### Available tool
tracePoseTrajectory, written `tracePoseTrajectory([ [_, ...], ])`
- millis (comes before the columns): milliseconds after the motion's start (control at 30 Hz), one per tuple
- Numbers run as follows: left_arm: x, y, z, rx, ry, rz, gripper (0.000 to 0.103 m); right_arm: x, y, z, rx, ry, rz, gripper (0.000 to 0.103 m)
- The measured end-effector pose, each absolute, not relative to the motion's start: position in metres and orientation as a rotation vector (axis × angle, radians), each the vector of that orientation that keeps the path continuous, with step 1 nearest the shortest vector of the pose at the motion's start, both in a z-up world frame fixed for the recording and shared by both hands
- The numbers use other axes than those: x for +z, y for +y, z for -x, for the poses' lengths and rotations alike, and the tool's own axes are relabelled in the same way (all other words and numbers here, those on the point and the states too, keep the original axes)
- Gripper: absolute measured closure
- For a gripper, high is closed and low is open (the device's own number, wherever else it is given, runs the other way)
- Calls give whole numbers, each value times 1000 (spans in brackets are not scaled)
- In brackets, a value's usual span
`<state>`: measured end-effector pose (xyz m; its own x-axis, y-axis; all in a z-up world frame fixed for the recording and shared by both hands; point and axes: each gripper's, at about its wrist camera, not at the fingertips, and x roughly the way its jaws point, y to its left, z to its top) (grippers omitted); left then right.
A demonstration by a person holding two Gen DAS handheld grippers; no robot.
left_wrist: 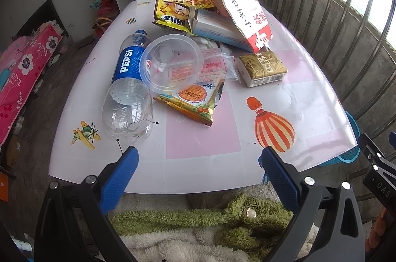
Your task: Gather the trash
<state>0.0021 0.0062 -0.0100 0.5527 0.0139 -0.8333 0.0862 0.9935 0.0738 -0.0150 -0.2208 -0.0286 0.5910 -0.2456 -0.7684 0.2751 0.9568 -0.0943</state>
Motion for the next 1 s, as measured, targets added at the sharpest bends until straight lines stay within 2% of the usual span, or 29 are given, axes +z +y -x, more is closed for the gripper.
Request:
tracePoseTrajectory([
  [1000,-10,12,-7,-20,1006,-96,6,-29,-220,14,-280,918,-48,8],
])
